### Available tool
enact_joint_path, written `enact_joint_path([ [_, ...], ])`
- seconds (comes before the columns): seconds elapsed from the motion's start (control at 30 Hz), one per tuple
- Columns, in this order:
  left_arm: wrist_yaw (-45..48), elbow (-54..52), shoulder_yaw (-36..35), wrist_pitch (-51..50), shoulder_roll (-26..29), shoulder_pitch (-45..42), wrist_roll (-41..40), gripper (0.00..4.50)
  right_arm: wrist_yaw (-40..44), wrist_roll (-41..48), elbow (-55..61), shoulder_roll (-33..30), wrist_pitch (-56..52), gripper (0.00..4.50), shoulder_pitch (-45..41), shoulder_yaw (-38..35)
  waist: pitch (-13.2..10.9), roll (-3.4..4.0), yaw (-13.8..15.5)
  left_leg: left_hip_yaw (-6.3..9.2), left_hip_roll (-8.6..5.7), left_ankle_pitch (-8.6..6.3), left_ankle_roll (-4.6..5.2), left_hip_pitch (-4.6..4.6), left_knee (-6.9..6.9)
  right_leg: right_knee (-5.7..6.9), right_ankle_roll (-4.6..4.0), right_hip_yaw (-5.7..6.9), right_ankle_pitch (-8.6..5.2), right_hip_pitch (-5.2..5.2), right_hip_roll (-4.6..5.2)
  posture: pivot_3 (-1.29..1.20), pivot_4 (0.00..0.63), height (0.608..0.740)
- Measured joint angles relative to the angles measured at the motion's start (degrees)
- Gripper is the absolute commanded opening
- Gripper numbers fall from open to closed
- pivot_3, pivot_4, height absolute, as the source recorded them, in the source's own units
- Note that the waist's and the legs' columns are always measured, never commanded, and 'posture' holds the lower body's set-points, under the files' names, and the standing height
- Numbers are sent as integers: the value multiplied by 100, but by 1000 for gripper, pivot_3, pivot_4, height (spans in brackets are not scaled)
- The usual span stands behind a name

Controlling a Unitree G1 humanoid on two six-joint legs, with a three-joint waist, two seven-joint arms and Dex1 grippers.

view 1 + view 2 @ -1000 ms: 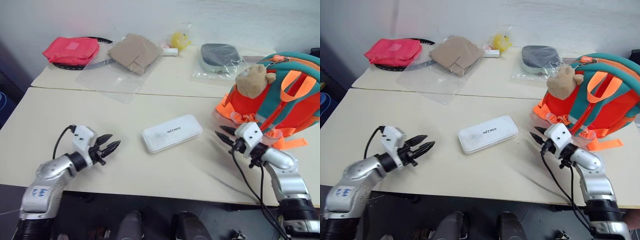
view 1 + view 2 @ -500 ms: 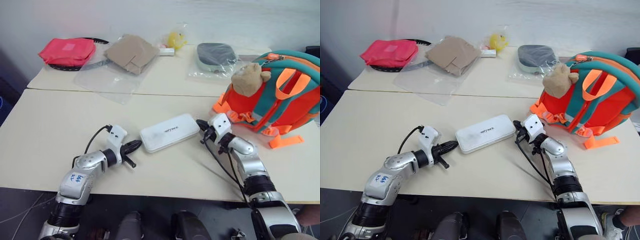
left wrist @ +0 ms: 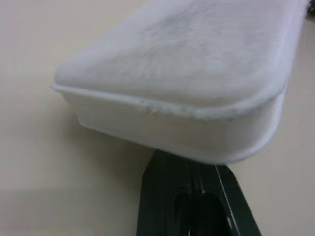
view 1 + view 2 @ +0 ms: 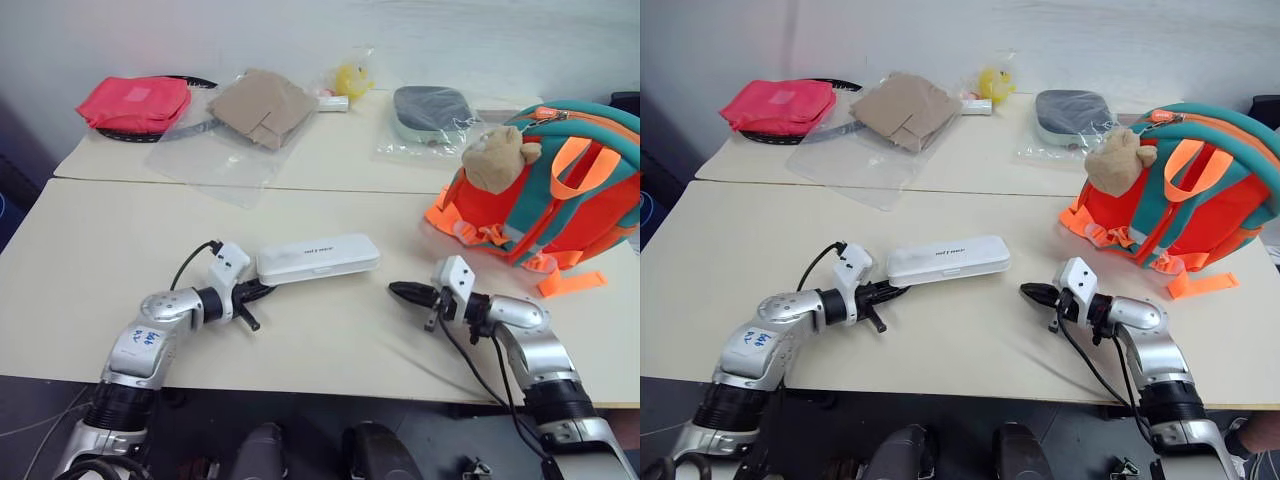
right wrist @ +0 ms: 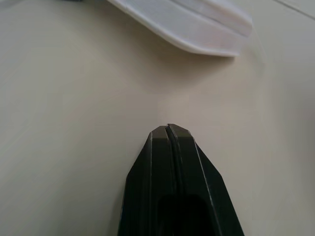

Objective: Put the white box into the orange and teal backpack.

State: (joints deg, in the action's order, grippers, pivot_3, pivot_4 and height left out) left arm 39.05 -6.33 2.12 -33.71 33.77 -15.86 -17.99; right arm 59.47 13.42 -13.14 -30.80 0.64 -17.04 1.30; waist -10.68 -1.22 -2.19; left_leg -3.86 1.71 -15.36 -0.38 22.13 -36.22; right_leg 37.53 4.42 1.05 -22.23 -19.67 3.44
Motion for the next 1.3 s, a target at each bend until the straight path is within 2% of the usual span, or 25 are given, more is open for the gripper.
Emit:
enact_joint_path([
  [0.17,262,-123,-446,103,486,545,-98,12,-218,-52,339,-29,-162,0,193,-3,0,1,-84,1,1,-2,3,-6,11,-1,-2,0,-1,1,1,0,150,740],
  [0.27,280,-156,-724,93,514,699,-213,12,-488,-161,337,-28,-174,0,189,-26,1,2,-96,3,2,-4,7,-6,12,1,-3,0,-2,-1,1,0,150,740],
  [0.53,-381,-191,-1282,-281,-401,541,-726,12,-1221,-528,-56,290,-46,0,-386,61,0,0,-60,4,-2,-1,3,6,5,2,-3,4,-1,-7,3,0,150,740],
  [0.8,-439,-231,-1172,-335,-447,516,-767,12,-1169,-552,-143,465,-4,0,-596,231,0,0,-60,3,-3,-2,3,7,5,0,-3,3,-1,-6,3,0,150,740],
  [1.03,-323,-74,-1005,-44,-431,465,-638,12,-533,-177,852,158,-412,0,65,286,0,0,22,4,-3,-5,6,6,6,-8,-3,4,-1,-3,3,0,150,740],
  [1.3,47,60,-724,141,-247,370,-554,12,-335,76,1801,-142,-924,0,713,278,0,0,59,5,-3,-8,11,7,8,-11,-3,4,-1,-3,4,0,150,740],
])
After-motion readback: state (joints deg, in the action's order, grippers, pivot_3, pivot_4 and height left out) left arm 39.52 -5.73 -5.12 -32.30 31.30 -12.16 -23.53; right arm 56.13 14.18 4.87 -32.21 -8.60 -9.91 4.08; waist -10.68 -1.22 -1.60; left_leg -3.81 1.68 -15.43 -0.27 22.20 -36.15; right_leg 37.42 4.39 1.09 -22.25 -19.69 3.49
